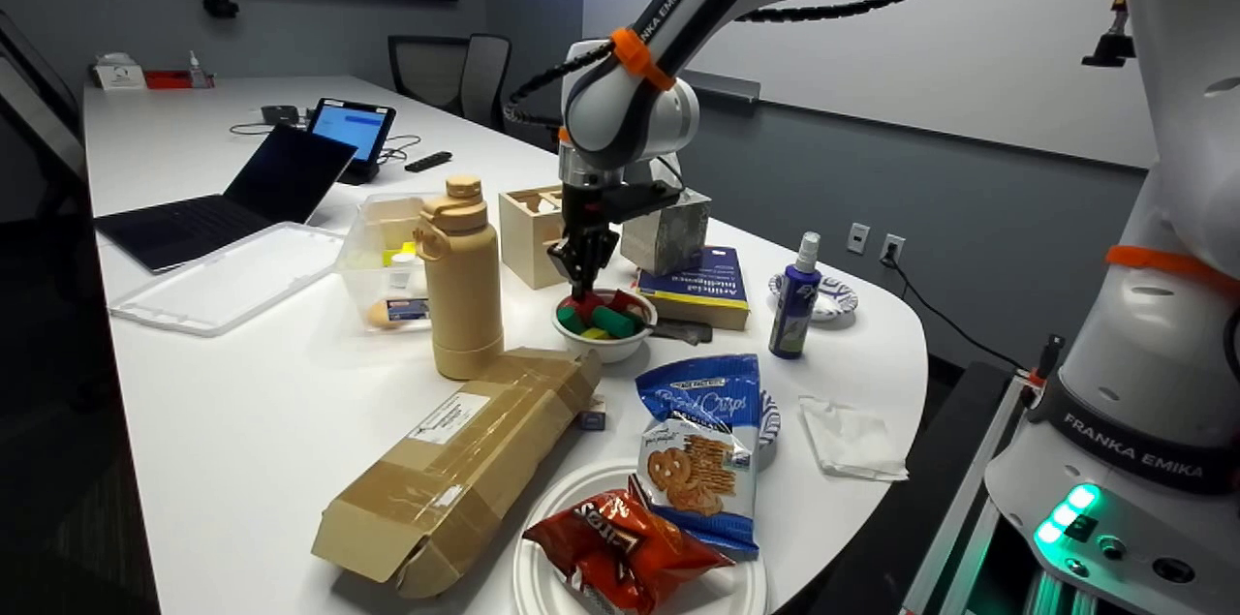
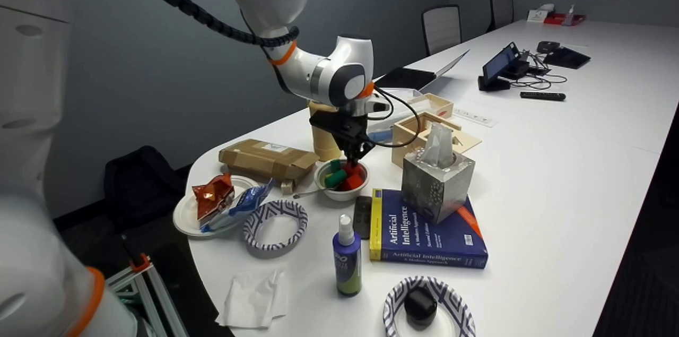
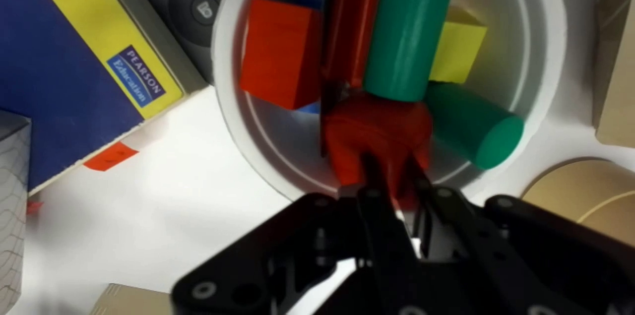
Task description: Take the red toy out of the white bowl and place it in the black and white bowl on the right.
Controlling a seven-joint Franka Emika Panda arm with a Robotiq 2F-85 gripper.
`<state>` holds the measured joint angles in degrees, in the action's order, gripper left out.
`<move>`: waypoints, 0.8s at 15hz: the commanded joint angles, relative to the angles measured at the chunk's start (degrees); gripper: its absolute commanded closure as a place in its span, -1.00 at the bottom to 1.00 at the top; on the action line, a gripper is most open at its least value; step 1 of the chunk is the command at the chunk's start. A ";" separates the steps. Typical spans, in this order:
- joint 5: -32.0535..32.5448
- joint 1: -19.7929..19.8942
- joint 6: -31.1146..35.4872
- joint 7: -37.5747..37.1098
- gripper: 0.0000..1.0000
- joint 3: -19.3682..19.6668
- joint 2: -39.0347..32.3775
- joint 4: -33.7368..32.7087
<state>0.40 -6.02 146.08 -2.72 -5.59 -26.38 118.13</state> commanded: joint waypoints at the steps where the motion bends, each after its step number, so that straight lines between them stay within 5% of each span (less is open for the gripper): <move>1: -1.19 0.62 -5.21 0.50 0.94 0.21 3.49 -0.99; 5: -0.84 0.83 -8.27 -0.77 0.94 1.19 8.80 -1.23; 12: 11.67 0.33 -11.95 -19.47 0.94 8.93 19.44 2.55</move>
<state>6.62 -5.55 136.20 -14.07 0.68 -12.65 116.60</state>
